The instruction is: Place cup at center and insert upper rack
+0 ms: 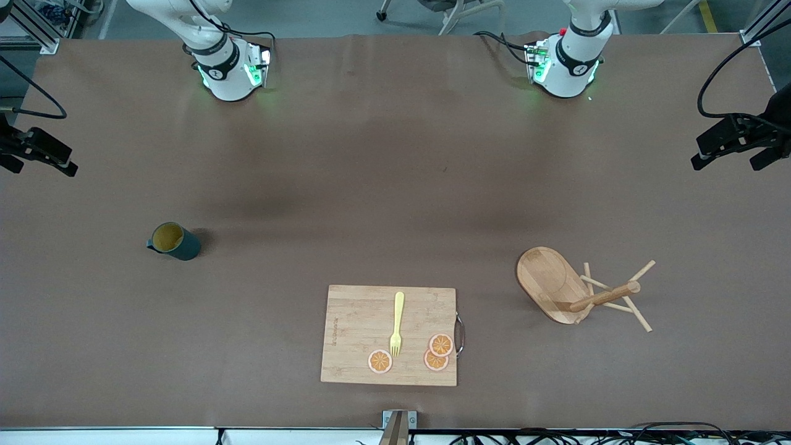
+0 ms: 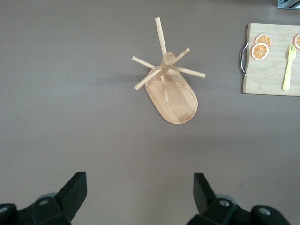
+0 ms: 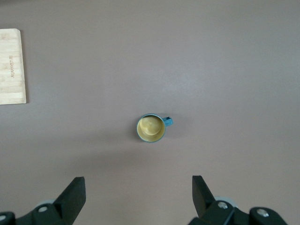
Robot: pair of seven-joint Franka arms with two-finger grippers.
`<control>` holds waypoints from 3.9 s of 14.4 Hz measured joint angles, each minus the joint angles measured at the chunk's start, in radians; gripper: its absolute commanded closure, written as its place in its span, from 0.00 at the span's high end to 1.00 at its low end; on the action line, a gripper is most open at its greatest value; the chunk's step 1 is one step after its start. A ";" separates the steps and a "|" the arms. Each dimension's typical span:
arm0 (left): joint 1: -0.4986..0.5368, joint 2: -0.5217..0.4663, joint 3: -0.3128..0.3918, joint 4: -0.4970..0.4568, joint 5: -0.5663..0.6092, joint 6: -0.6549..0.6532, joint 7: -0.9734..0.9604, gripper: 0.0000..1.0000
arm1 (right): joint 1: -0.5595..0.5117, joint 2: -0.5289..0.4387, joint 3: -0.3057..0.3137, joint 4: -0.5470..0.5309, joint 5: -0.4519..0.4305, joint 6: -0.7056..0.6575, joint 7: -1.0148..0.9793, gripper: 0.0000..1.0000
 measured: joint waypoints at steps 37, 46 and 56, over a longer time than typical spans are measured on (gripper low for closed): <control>-0.001 -0.003 -0.041 0.009 0.005 -0.038 0.000 1.00 | 0.039 0.604 0.005 -0.070 0.004 0.234 0.001 0.71; -0.001 -0.021 -0.055 0.012 0.005 -0.017 0.000 1.00 | 0.042 0.637 0.004 -0.064 0.013 0.217 0.013 0.00; 0.001 -0.021 -0.055 0.009 0.005 -0.017 0.000 1.00 | 0.243 0.636 0.017 0.070 0.144 0.161 0.232 0.00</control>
